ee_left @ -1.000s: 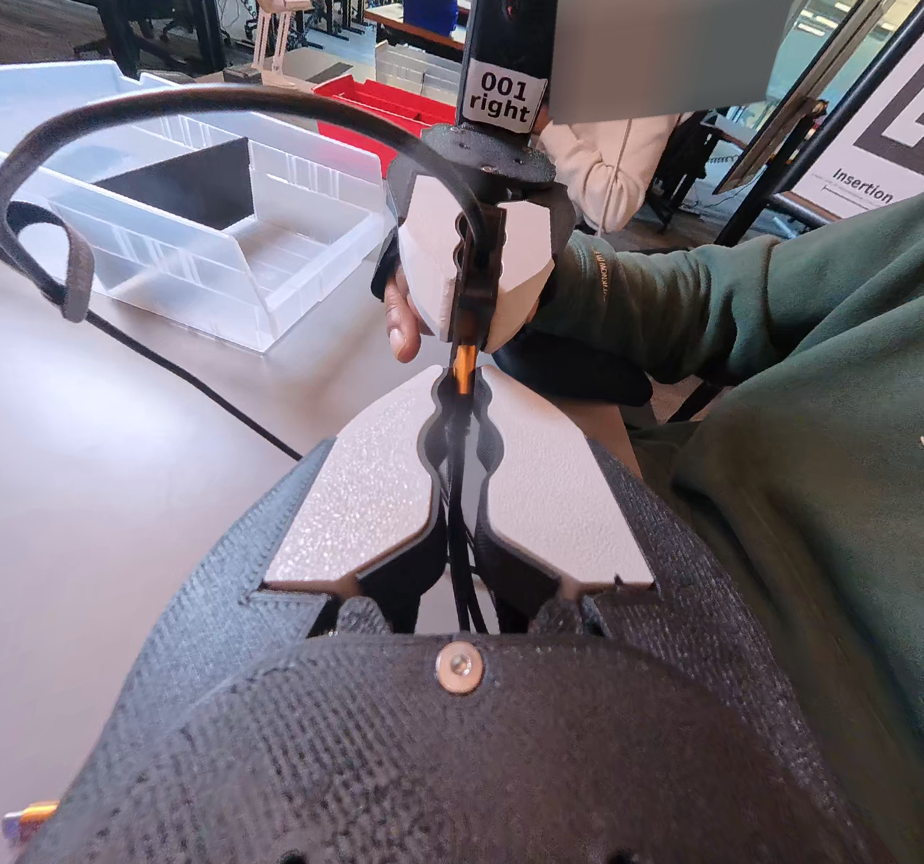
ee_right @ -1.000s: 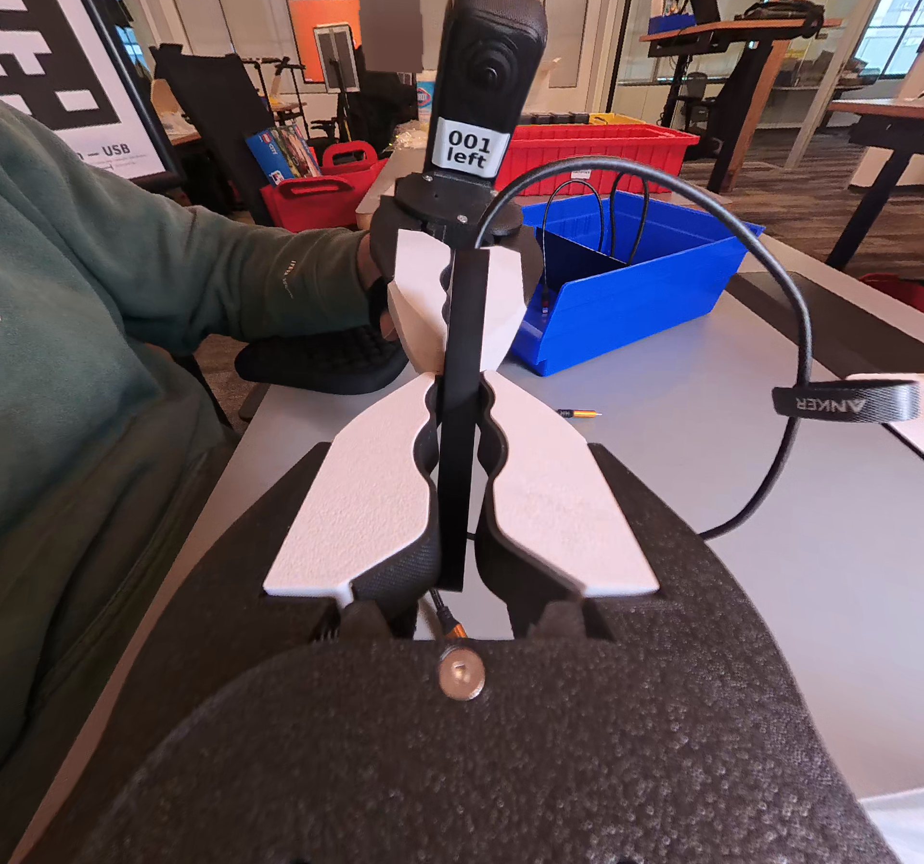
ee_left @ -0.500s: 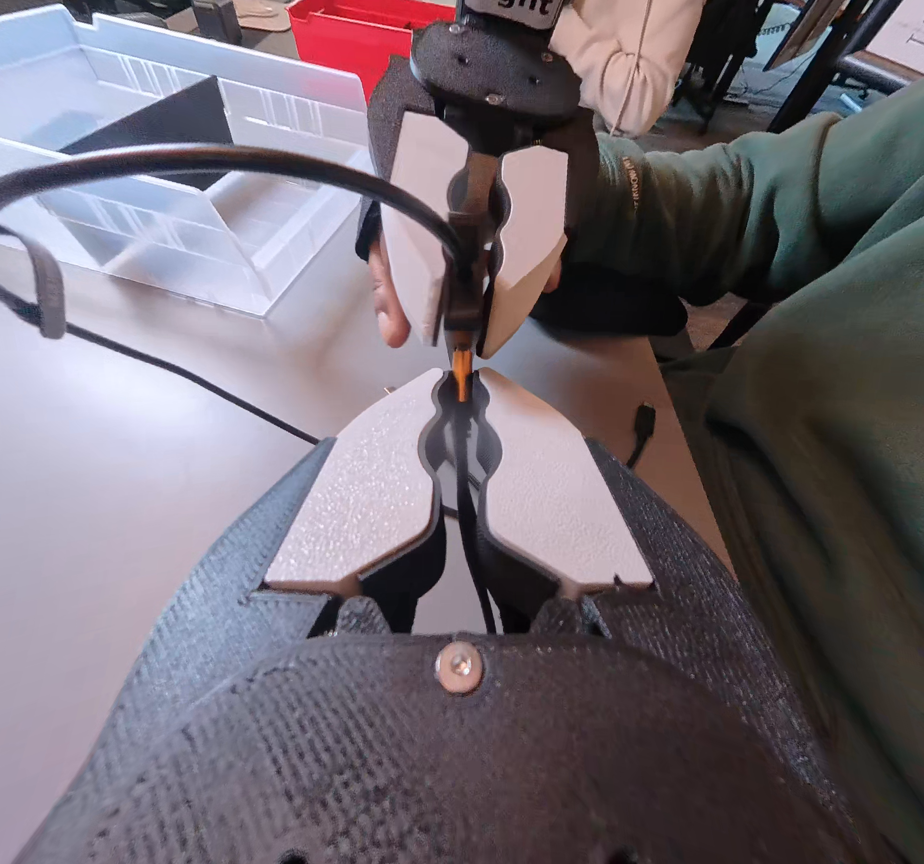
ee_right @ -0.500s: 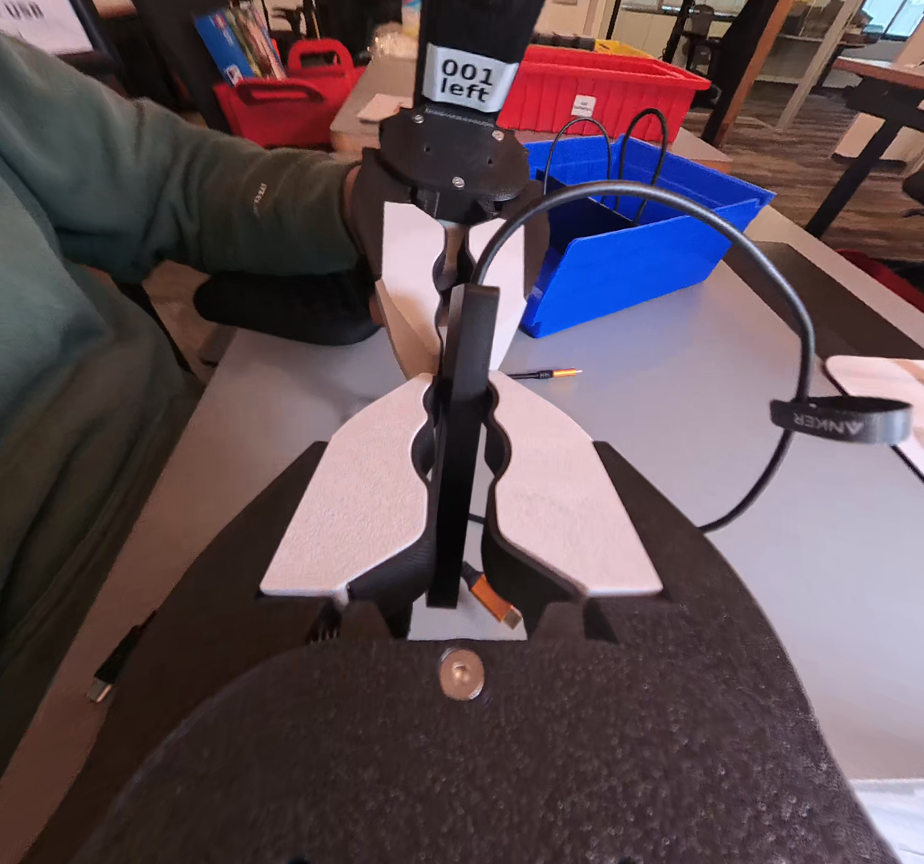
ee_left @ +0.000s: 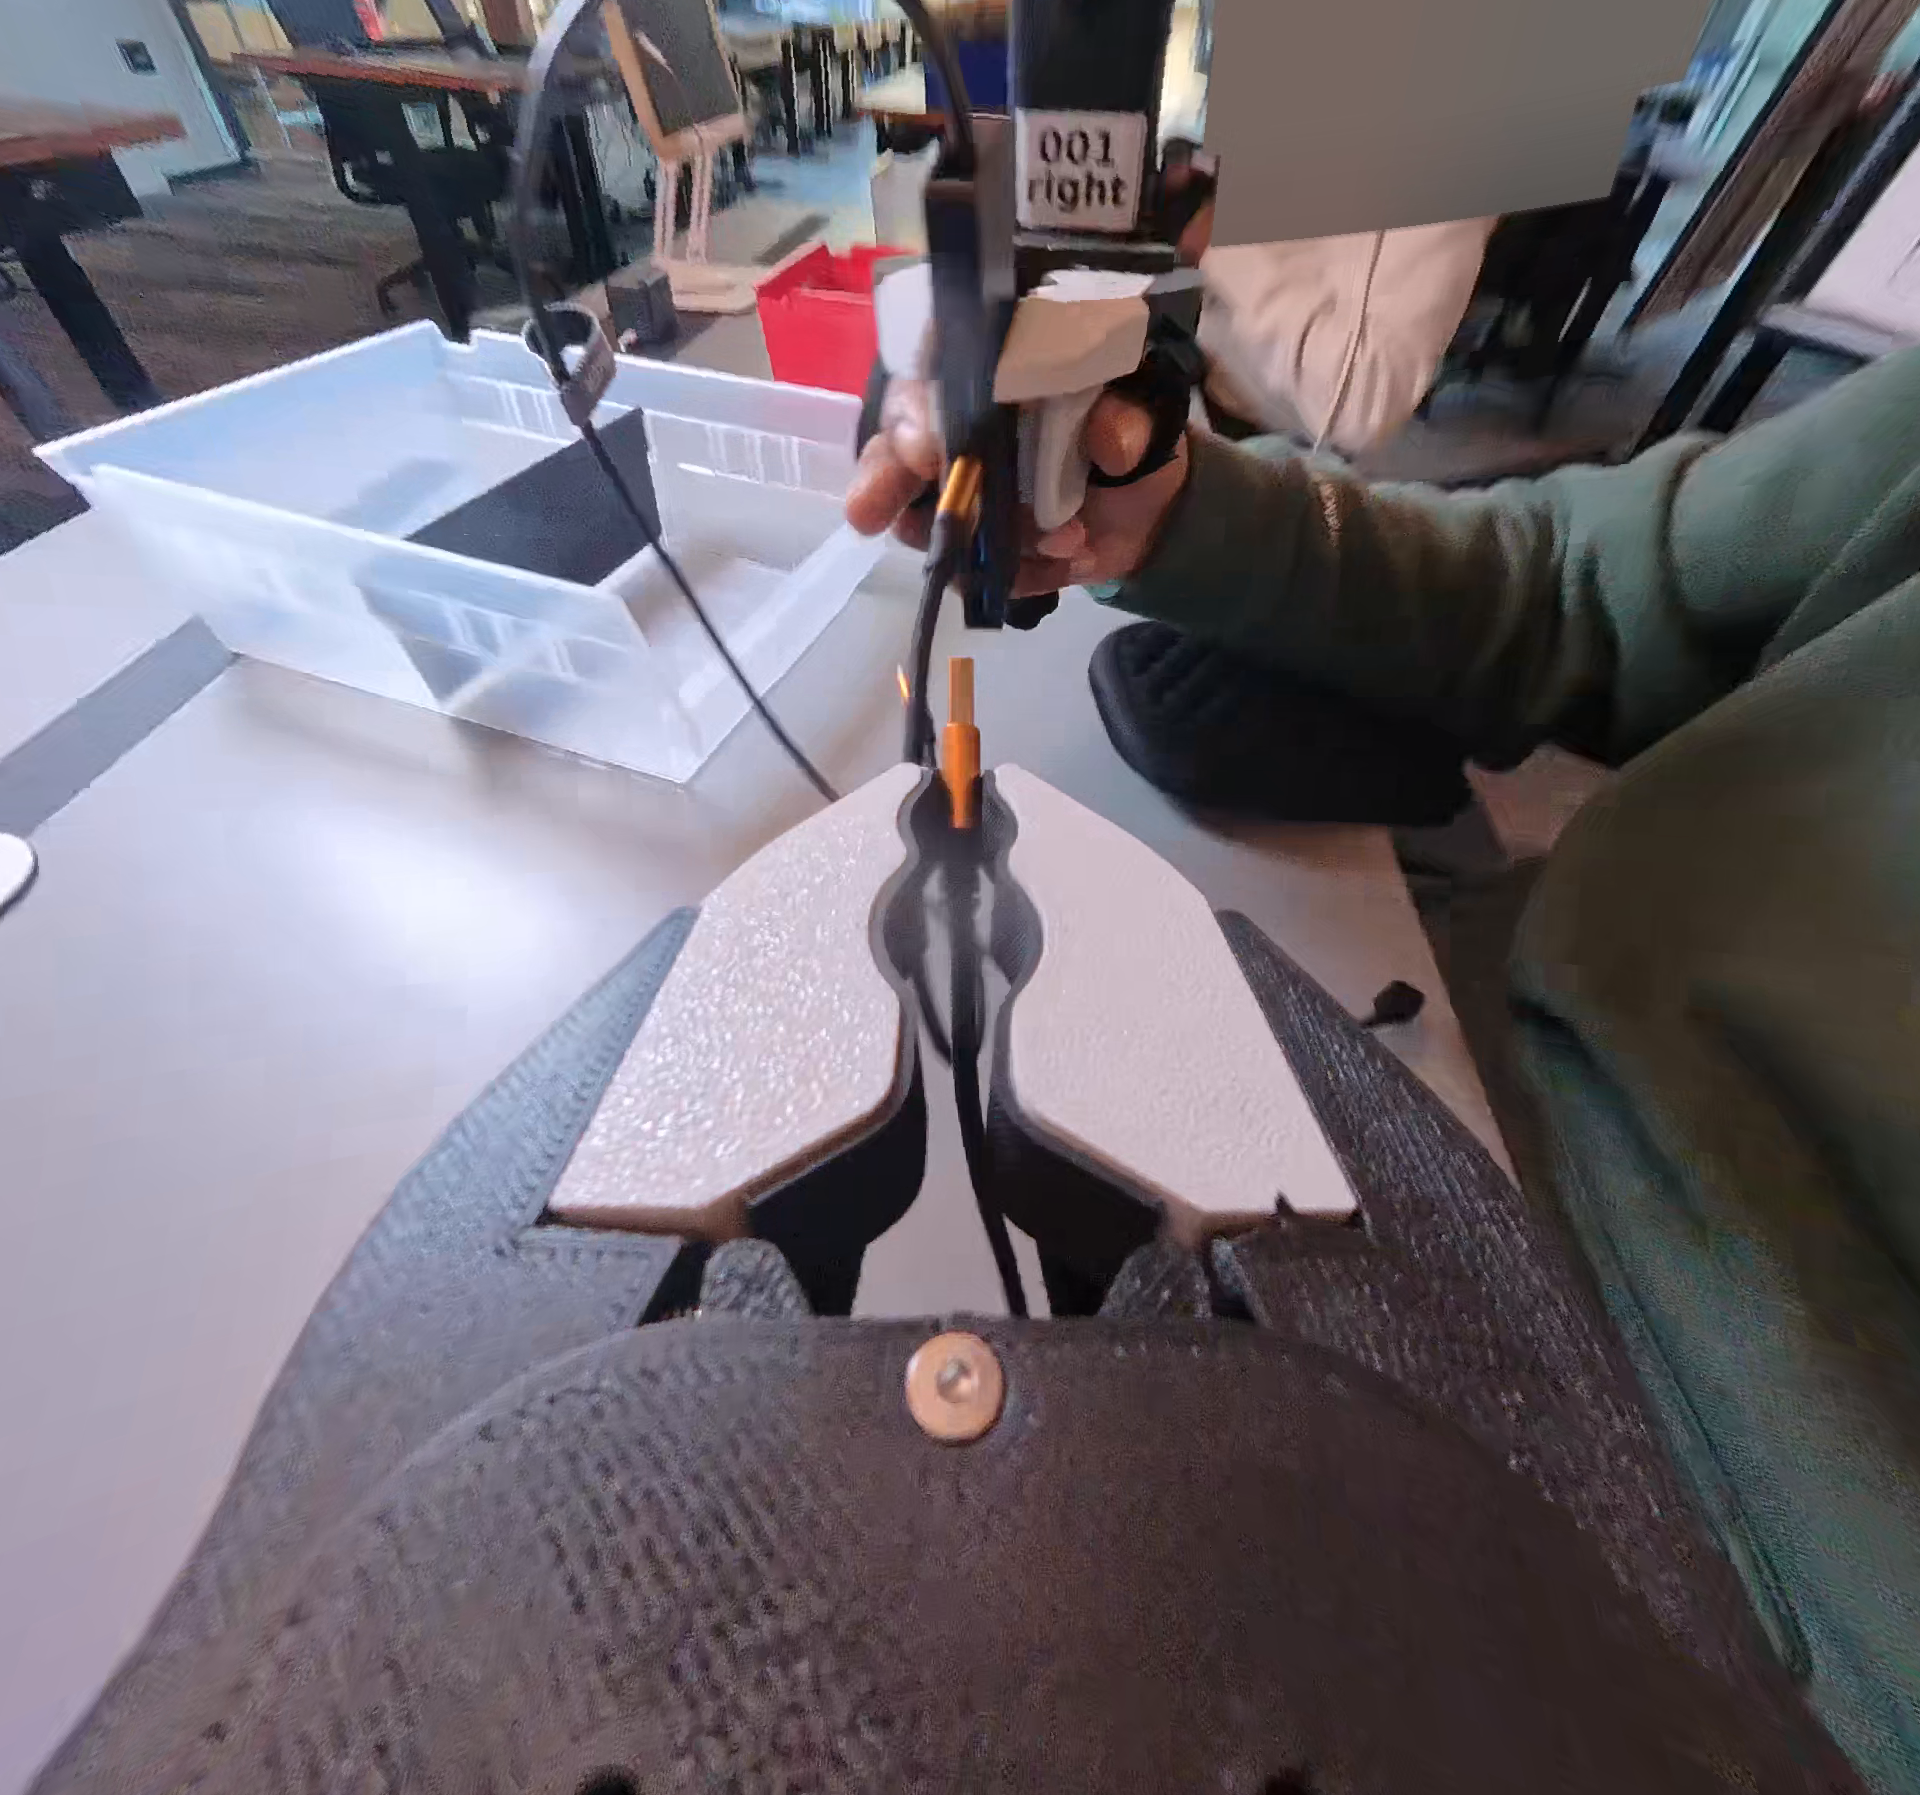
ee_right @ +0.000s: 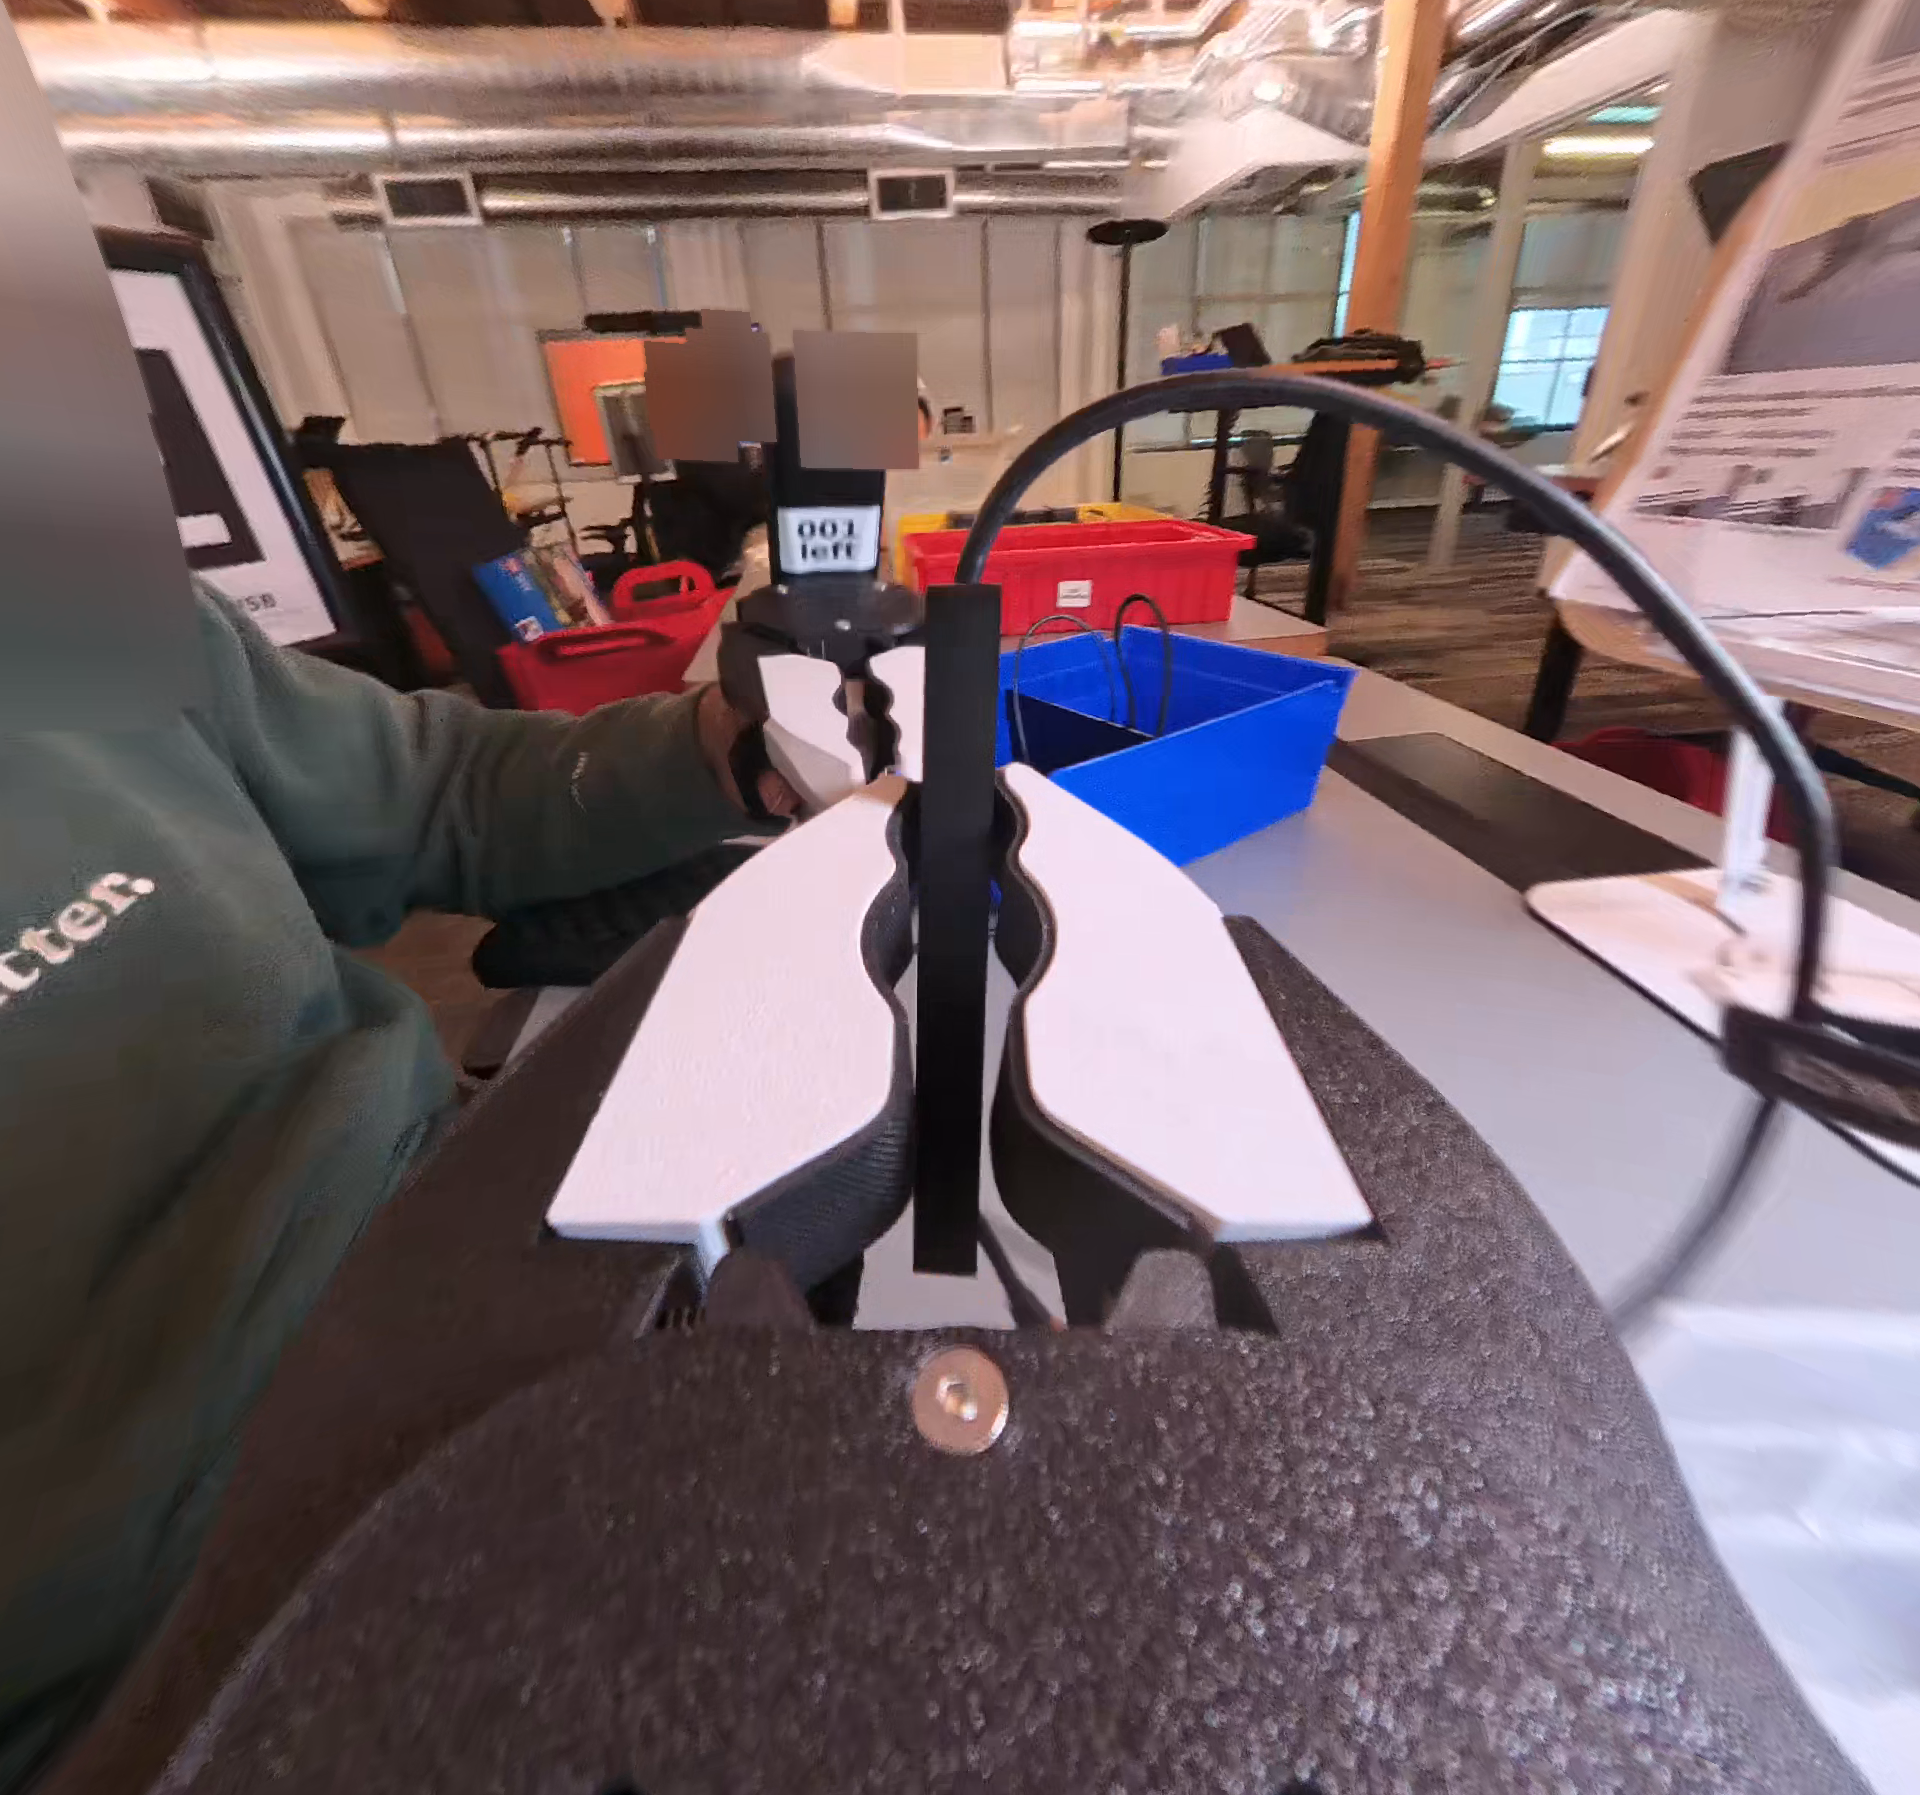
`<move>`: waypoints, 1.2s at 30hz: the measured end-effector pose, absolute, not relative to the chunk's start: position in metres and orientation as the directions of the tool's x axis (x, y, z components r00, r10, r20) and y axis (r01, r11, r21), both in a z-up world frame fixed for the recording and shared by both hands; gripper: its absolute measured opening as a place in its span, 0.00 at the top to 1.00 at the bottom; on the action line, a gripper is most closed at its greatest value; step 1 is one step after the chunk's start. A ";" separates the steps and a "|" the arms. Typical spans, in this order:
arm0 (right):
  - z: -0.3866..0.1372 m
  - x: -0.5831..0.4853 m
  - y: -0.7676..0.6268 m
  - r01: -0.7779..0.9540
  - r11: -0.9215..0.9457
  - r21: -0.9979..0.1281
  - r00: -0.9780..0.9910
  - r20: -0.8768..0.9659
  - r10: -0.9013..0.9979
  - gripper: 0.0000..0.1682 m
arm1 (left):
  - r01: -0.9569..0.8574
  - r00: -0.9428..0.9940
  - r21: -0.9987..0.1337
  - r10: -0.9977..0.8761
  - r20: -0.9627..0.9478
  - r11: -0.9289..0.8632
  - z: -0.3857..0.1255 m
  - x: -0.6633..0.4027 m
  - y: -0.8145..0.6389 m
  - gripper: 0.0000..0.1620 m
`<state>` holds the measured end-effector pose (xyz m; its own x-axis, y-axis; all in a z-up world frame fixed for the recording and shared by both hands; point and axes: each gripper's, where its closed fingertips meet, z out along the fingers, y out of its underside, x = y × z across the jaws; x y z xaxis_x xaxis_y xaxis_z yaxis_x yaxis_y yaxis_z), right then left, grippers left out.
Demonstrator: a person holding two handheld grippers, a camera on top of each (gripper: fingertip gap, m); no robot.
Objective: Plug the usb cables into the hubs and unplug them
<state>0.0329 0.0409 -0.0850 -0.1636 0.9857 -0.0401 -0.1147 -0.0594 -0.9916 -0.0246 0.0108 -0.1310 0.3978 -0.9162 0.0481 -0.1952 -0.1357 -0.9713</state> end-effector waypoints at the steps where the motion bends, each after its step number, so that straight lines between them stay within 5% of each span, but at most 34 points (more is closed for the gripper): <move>1: -0.086 0.027 0.039 -0.103 -0.048 -0.994 -0.167 -0.030 0.986 0.93 | -0.252 0.418 -0.959 -0.908 0.013 -0.130 -0.134 -0.020 0.015 0.95; 8: -0.086 0.036 0.053 -0.130 -0.100 -0.986 -0.105 -0.087 0.991 0.93 | -0.422 0.739 -0.833 -0.668 -0.088 -0.357 -0.203 -0.107 0.063 0.96; 14: -0.055 0.070 0.078 -0.317 -0.094 -0.944 0.011 -0.103 0.995 0.93 | -0.495 0.781 -0.773 -0.592 -0.198 -0.396 -0.209 -0.137 0.069 0.91; 21: -0.056 0.073 0.091 -0.344 -0.068 -0.937 0.109 -0.111 0.988 0.93 | -0.365 0.730 -0.929 -0.637 -0.248 -0.056 -0.136 -0.095 0.056 0.81; 26: -0.082 0.043 0.081 -0.230 -0.129 -0.965 0.045 -0.143 0.989 0.93 | -0.270 0.622 -0.961 -0.751 -0.221 0.060 -0.130 -0.056 0.038 0.82; 33: -0.144 -0.014 0.030 0.068 -0.075 -0.995 -0.127 -0.083 0.988 0.93 | -0.419 0.466 -0.908 -0.853 -0.235 0.021 -0.190 -0.013 0.029 0.81; 36: -0.155 -0.023 0.017 0.110 -0.064 -0.992 -0.174 -0.083 0.981 0.93 | -0.488 0.407 -0.872 -0.876 -0.259 0.032 -0.210 -0.006 0.023 0.92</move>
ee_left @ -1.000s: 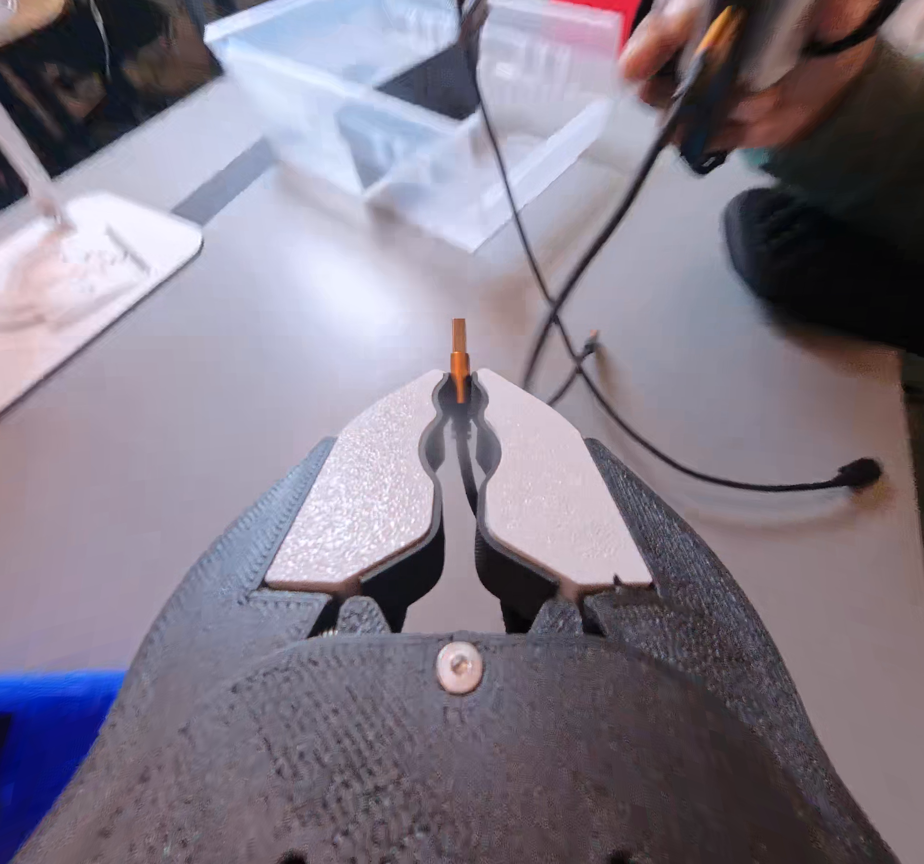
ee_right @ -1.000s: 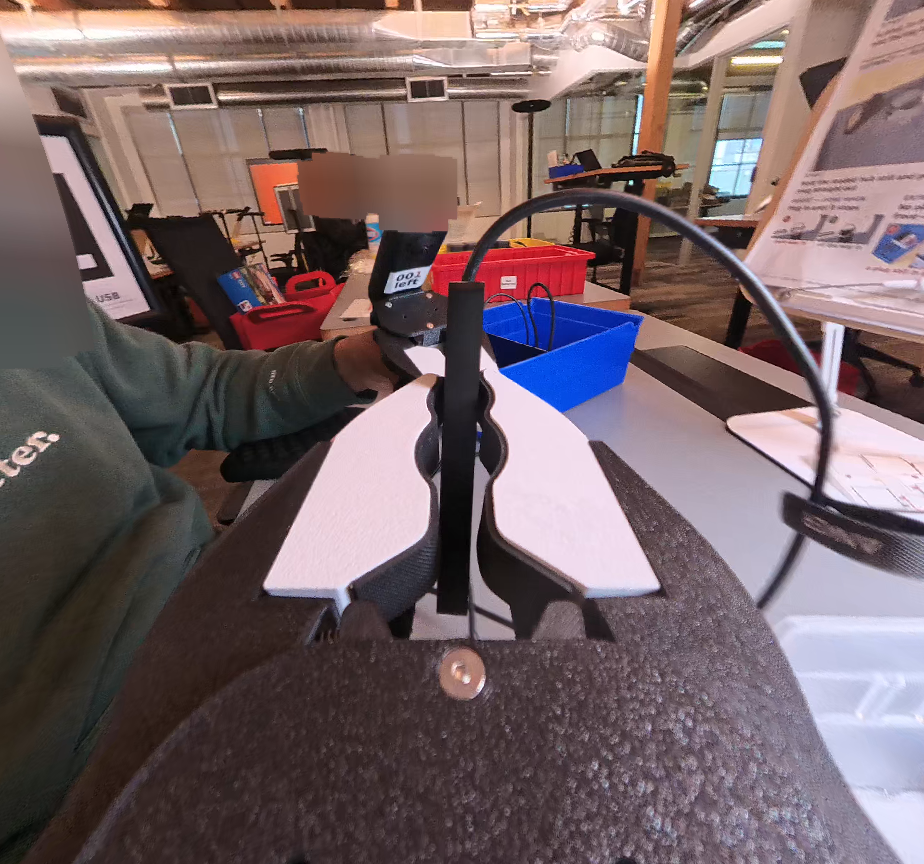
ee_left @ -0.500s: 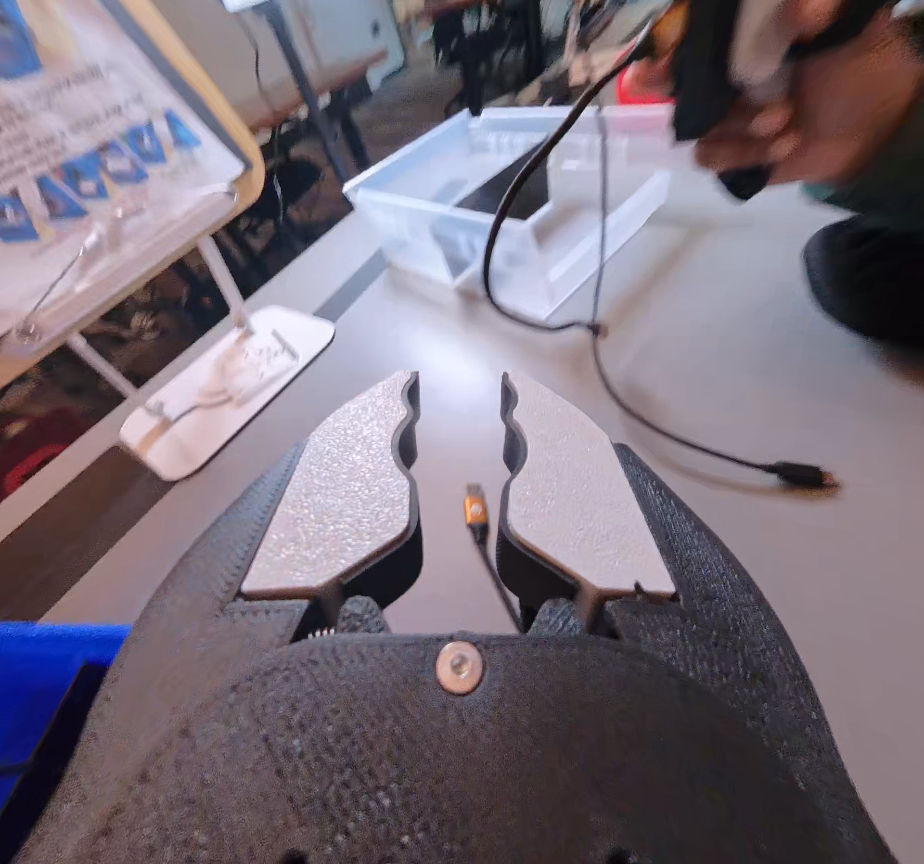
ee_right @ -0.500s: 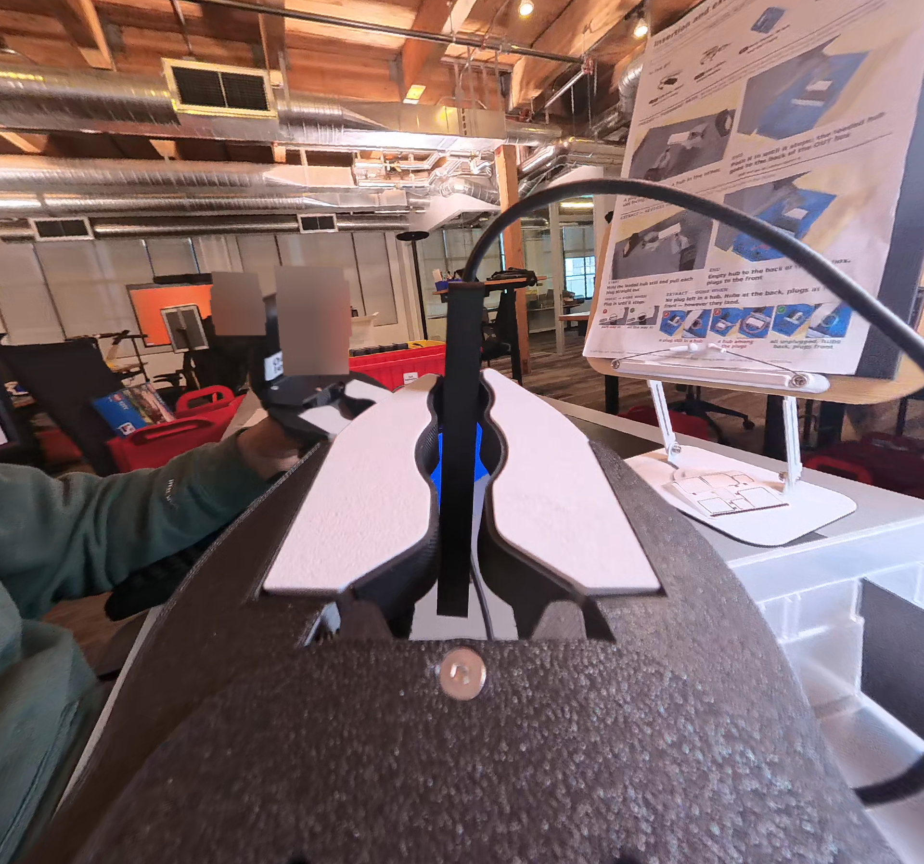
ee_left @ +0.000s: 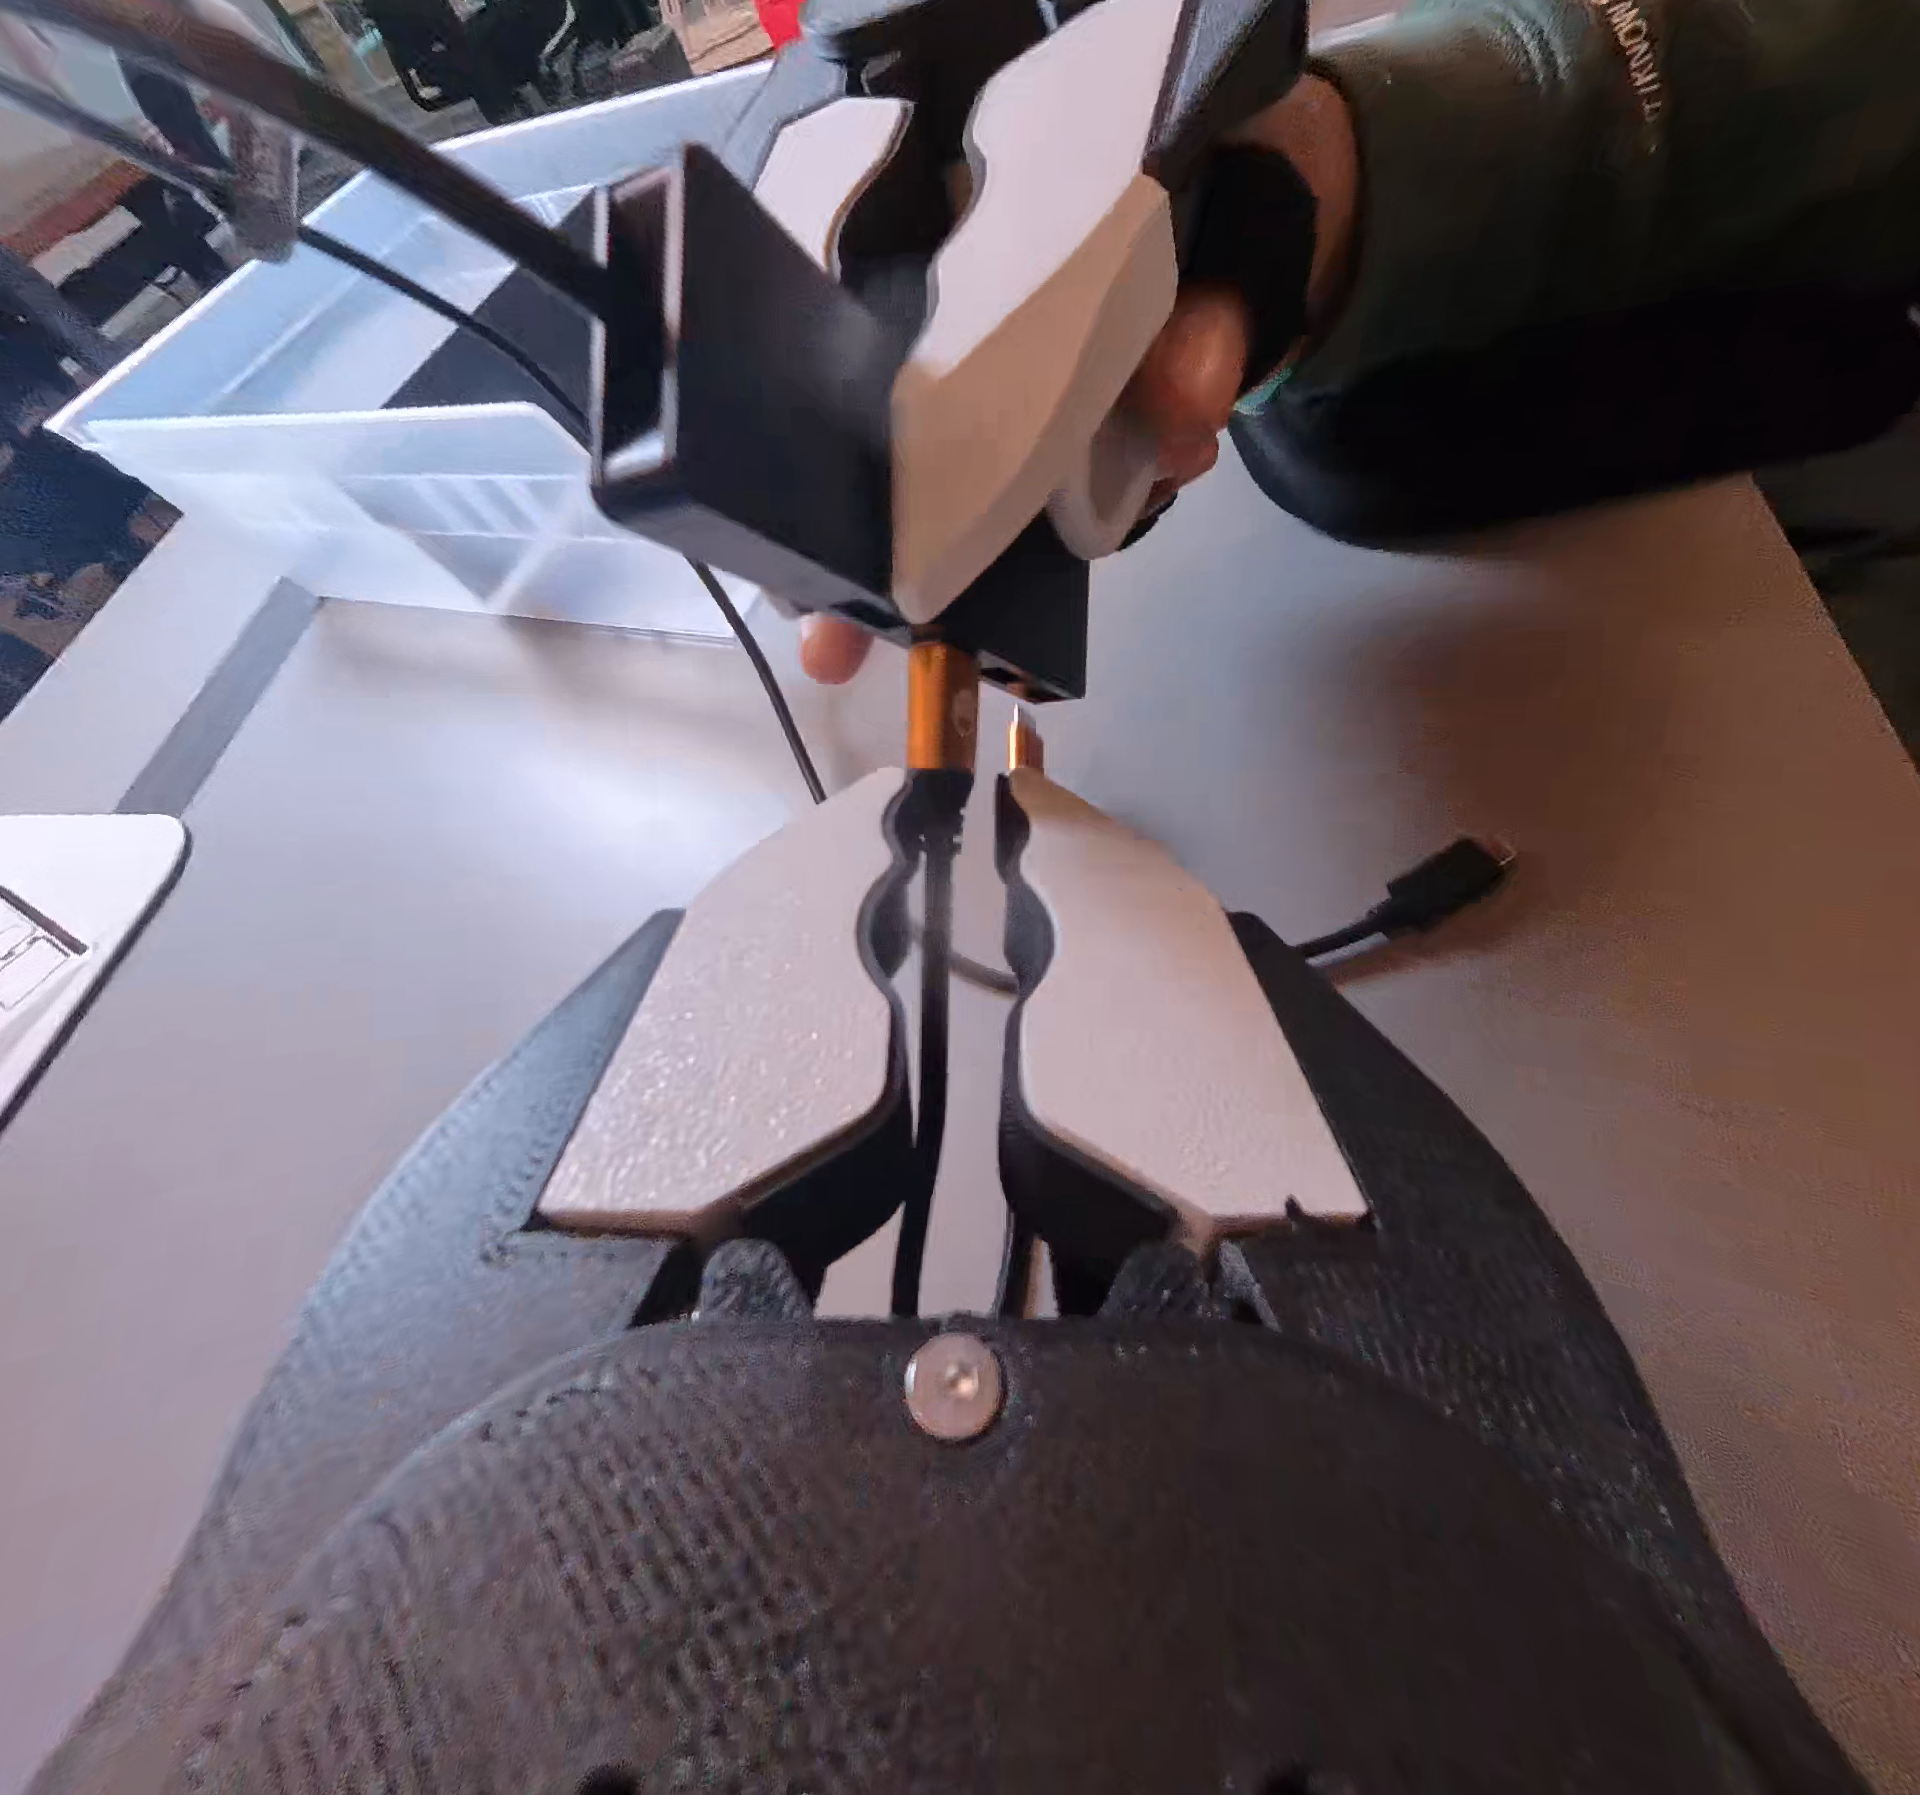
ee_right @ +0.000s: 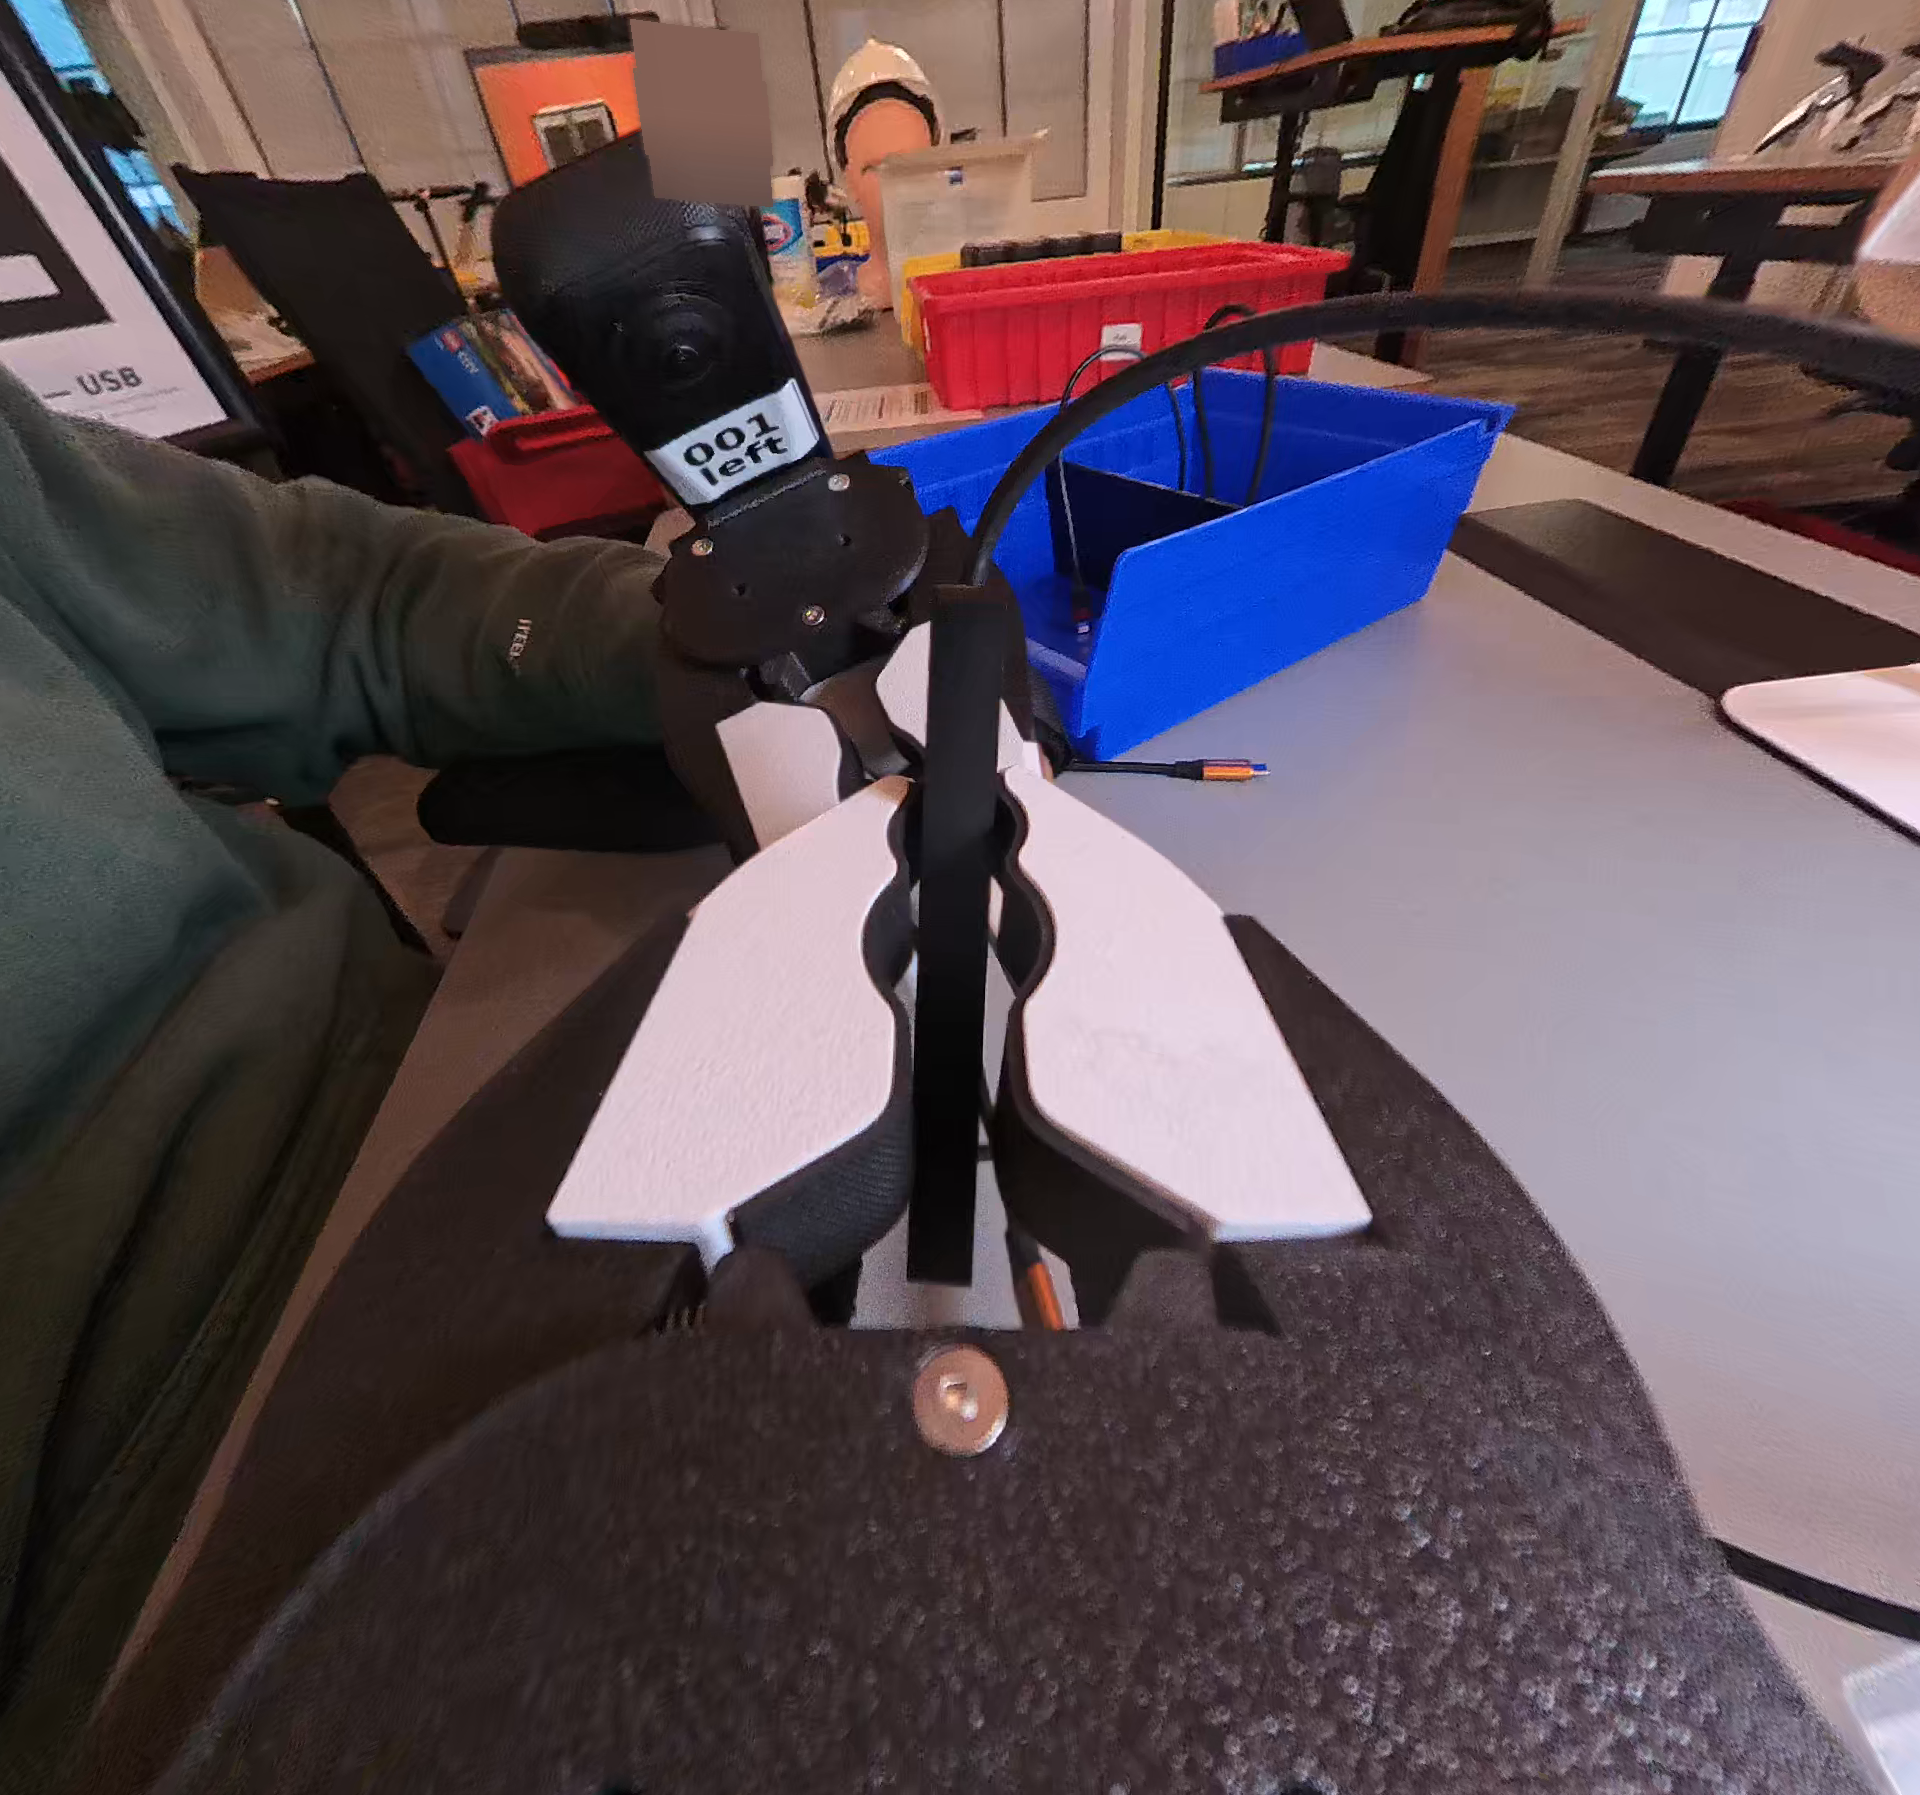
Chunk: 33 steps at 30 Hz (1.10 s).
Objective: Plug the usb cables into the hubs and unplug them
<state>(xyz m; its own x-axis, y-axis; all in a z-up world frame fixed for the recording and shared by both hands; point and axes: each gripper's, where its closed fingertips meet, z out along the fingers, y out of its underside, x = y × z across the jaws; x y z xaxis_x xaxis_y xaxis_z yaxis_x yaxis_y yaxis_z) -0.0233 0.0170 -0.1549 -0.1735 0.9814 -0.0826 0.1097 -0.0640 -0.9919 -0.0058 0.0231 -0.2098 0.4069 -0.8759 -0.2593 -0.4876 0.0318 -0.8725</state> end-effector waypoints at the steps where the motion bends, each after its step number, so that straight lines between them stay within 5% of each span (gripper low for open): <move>1: -0.156 -0.024 0.015 0.112 -0.068 -0.991 -0.183 -0.088 0.979 0.93 | -0.488 0.410 -0.872 -0.873 -0.263 0.034 -0.210 -0.006 0.023 0.95; 16: -0.157 -0.005 0.035 0.115 -0.137 -0.984 -0.171 -0.156 0.973 0.79 | -0.302 0.402 -0.940 -0.915 0.025 -0.158 -0.187 -0.018 0.016 0.97; 24: -0.171 -0.015 0.014 0.175 -0.083 -0.981 -0.252 -0.126 0.960 0.93 | -0.272 0.350 -0.933 -0.928 0.130 -0.233 -0.194 -0.017 0.008 0.97; 33: -0.179 -0.016 0.009 0.214 -0.022 -0.977 -0.245 -0.075 0.967 0.93 | -0.240 0.337 -0.943 -0.931 0.142 -0.231 -0.185 -0.018 0.004 0.95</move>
